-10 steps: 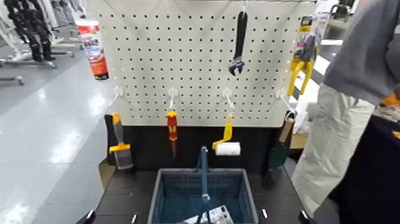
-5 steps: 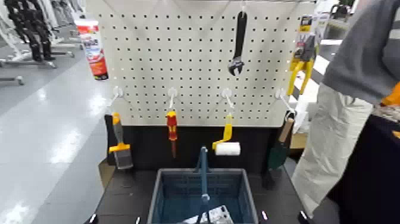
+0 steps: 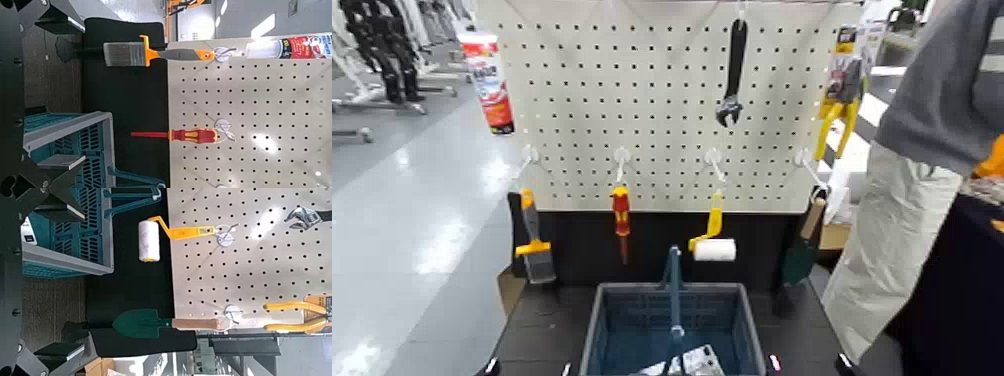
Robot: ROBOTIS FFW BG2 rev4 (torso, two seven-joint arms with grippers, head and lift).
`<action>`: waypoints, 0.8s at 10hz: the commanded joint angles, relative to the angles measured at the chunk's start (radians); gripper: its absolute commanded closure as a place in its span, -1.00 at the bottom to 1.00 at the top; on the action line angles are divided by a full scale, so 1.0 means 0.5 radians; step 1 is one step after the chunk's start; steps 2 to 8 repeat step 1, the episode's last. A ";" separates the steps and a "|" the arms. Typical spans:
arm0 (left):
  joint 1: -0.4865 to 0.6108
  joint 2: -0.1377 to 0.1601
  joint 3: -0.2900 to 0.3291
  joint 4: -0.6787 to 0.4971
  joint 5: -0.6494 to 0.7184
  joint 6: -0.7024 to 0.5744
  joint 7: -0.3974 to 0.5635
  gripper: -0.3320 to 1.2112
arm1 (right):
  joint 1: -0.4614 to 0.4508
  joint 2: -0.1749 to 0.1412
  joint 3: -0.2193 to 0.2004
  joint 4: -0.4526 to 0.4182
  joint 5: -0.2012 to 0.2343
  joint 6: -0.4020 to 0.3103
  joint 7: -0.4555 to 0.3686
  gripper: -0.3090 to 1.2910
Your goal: Put the blue scissors into the crate.
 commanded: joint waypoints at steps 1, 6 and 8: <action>-0.003 -0.055 -0.007 0.000 -0.003 0.000 0.000 -0.59 | 0.000 0.002 -0.005 -0.034 0.015 0.057 0.016 -0.44; -0.003 -0.055 -0.007 0.000 -0.003 0.000 0.000 -0.59 | 0.000 0.002 -0.005 -0.034 0.015 0.057 0.016 -0.44; -0.003 -0.055 -0.007 0.000 -0.003 0.000 0.000 -0.59 | 0.000 0.002 -0.005 -0.034 0.015 0.057 0.016 -0.44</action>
